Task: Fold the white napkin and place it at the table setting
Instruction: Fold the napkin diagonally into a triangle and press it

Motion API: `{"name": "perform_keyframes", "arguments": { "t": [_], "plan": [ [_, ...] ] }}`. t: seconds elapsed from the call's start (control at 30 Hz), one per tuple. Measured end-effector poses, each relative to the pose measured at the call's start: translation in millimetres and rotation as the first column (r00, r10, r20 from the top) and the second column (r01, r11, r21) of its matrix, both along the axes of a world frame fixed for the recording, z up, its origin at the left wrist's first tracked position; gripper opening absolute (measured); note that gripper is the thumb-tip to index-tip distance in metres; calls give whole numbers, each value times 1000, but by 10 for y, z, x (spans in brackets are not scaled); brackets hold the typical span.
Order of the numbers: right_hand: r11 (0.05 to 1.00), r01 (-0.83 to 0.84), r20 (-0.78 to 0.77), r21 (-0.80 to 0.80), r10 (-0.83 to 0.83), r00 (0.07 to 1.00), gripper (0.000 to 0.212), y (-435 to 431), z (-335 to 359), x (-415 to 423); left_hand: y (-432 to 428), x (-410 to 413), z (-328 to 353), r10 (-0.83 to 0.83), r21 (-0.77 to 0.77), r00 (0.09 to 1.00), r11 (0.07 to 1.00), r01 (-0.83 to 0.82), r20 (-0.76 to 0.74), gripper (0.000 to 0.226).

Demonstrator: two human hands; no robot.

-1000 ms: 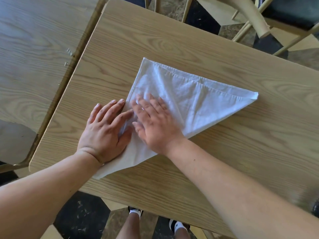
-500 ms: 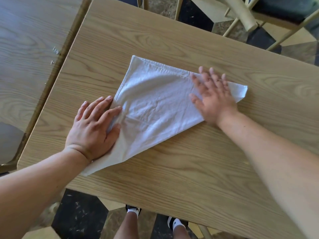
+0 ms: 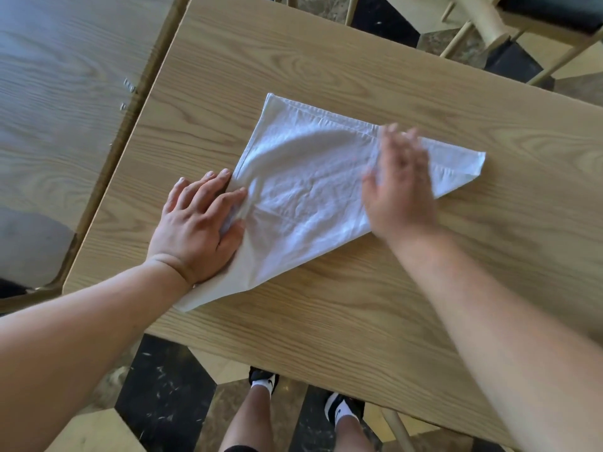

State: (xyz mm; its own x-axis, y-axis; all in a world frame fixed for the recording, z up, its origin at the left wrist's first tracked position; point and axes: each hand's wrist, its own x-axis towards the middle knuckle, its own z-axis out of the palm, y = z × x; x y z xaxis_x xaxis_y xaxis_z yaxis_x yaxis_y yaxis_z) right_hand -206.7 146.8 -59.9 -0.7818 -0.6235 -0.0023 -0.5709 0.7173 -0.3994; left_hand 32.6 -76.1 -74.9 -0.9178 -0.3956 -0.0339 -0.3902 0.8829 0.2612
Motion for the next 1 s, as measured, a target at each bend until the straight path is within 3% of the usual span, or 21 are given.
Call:
{"name": "perform_keyframes", "arguments": {
  "t": [0.1, 0.27, 0.43, 0.6, 0.67, 0.73, 0.83, 0.93, 1.0],
  "plan": [
    [969, -245, 113, -33, 247, 962, 68, -225, 69, 927, -37, -46, 58, 4, 15, 1000, 1000, -4, 2, 53],
    [853, -510, 208, 107, 482, 851, 76, -274, -47, 1905, -217, -248, 159, -27, -45, 999, 999, 29, 32, 37],
    [728, -667, 164, 157, 647, 745, 80, -345, -198, 2445, -225, -203, 26, -78, -112, 997, 991, 77, -7, 36],
    [672, -702, 30, 234, 717, 696, 85, -439, -244, 2758, -199, -188, -19, -76, -113, 996, 991, 71, -44, 34],
    [671, -718, 33, 188, 726, 687, 82, -450, -220, 2733, -205, -182, -27, -78, -115, 996, 991, 73, -40, 33],
    [667, -745, 111, -7, 741, 662, 70, -442, -156, 2588, -194, -177, -26, -67, -103, 997, 993, 63, -34, 31],
    [750, -634, 155, -189, 660, 735, 46, -314, -18, 2068, -165, -204, 54, -6, -29, 1000, 1000, 6, -19, 33],
    [910, -393, 61, -130, 403, 913, 36, -35, 31, 1289, -131, -160, 145, 50, 78, 998, 996, -53, 38, 44],
    [984, -174, 11, -50, 174, 985, 36, 186, -14, 687, -88, -57, 123, 6, 92, 997, 996, -13, 74, 58]
  ]
}}
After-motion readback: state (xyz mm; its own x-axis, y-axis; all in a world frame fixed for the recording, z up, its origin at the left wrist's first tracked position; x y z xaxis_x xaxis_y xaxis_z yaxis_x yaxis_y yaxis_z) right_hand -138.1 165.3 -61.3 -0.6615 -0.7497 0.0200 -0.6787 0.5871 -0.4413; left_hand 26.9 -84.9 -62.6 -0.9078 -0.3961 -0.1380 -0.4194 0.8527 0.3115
